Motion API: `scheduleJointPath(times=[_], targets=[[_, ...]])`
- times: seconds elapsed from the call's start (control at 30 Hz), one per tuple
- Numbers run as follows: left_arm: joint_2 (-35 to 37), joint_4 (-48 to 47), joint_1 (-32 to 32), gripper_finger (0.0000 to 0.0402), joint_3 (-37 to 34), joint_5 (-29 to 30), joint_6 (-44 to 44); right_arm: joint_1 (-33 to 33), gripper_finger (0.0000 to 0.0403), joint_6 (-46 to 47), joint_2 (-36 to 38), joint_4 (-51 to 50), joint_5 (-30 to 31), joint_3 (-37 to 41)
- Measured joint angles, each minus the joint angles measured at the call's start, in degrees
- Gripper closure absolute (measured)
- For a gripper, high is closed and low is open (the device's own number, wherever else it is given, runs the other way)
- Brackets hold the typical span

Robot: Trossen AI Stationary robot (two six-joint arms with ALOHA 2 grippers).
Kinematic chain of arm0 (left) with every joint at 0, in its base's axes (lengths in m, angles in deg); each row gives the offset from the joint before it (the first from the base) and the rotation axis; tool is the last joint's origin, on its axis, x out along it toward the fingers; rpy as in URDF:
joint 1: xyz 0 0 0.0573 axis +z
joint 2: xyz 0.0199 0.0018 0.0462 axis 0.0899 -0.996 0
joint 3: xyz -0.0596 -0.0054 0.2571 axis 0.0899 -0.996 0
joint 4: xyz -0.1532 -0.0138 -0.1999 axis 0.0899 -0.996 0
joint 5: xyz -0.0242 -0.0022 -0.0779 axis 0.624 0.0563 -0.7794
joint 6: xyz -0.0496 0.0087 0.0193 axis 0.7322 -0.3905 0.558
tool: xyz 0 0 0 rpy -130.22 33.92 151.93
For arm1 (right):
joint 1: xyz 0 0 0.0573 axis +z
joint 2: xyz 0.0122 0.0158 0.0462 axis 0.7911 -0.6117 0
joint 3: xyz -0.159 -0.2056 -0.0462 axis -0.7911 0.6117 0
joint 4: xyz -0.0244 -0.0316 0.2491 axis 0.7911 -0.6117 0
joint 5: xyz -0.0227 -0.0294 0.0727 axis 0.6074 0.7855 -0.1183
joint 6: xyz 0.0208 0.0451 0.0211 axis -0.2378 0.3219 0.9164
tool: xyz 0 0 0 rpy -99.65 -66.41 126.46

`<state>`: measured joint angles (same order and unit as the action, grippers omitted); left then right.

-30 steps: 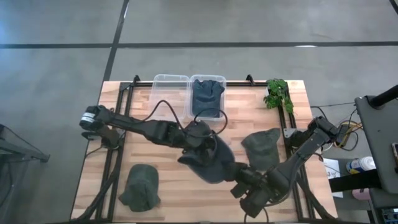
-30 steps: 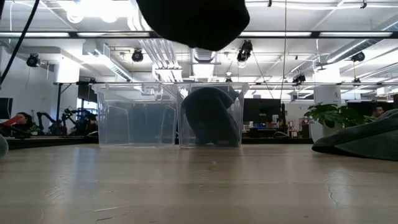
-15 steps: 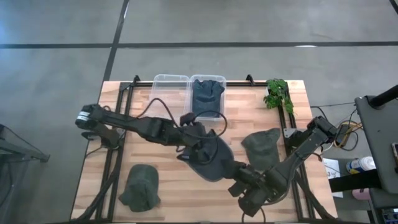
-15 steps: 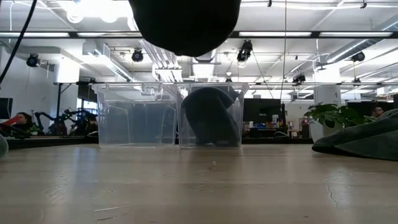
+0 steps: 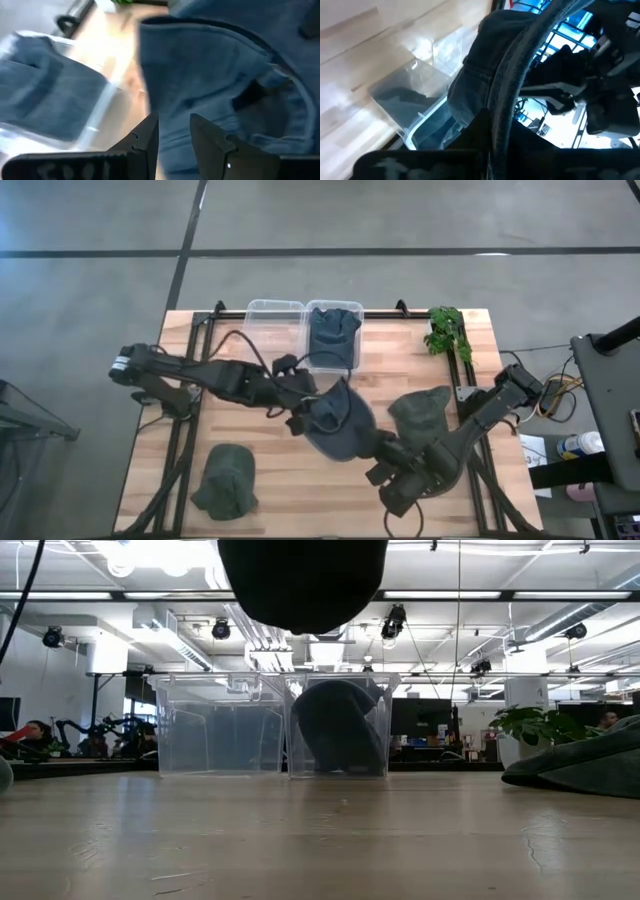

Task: Pick & Place hat
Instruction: Put the blue cap into the right transparent bin

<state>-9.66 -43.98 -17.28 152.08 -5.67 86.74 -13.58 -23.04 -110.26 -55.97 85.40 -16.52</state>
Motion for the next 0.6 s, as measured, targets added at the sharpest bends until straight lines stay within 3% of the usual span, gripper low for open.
scheduleJointPath(times=[0.17,0.27,0.6], targets=[[-3.2,0.28,-0.13,0.0296,-0.33,-1.24,1.47,-1.69,0.039,0.19,0.01,0.07,-0.13,0.0],[-3.02,0.31,-0.13,0.0296,0.69,0.2,1.44,-1.81,0.039,5.32,0.14,0.02,-0.36,0.0],[4.54,0.28,-0.44,0.0296,8.83,19.77,-7.93,-1.83,0.039,27.78,1.23,-0.04,0.06,-0.02]])
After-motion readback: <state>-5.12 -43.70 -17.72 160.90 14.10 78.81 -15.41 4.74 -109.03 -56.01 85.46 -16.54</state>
